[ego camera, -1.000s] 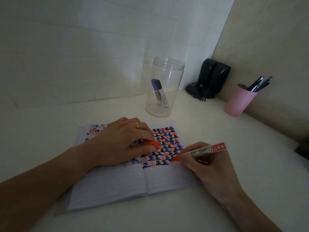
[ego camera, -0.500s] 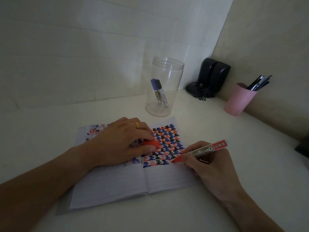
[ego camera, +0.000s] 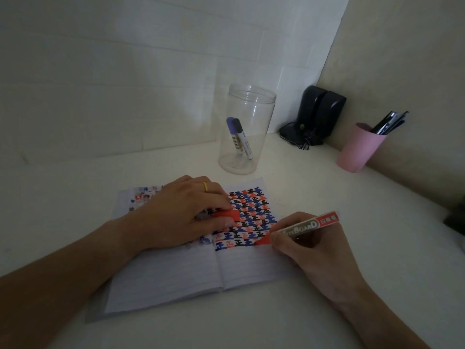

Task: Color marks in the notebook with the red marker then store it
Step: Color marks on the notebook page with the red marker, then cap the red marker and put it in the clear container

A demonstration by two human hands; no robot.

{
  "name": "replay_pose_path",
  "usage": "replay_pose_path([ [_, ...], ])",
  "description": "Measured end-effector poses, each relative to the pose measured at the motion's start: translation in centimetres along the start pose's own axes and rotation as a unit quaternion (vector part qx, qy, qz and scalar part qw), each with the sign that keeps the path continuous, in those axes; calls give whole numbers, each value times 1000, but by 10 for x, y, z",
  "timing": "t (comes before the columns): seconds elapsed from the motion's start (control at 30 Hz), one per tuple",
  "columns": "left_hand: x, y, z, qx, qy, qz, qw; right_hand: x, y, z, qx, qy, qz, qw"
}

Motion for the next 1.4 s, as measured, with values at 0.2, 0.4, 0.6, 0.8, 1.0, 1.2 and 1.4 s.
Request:
replay_pose_path([
  [0.2,1,0,1,2,5,-4,1000,-7,4,7,8,-31,35,999],
  [0.4,0,0,2,0,-1,-4,1000,-5,5,11,23,-2,35,999],
  [0.6,-2,-1,2,-4,1,-2,1000,-12,20,16,93,136,66,984],
  [0.8,-1,0,3,-6,7,-11,1000,2,65,-17,51,172,64,982],
  [1.0,-4,0,2,-8,-1,5,1000,21,77,17,85,265,86,957],
  [1.2,-6,0,-2,-35,-16,22,999,22,78,18,70,292,62,952],
  [1.4,-24,-1,-16,-86,-14,106,991,17,79,21,54,322,57,943],
])
Point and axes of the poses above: each hand's wrist, its own y-axis towards the middle knuckle, its own x-axis out of the palm, z = x × y, the point moved 10 cm from there along y, towards the middle knuckle, and after that the axes turned 4 degrees about z, right-handed, at the moved point
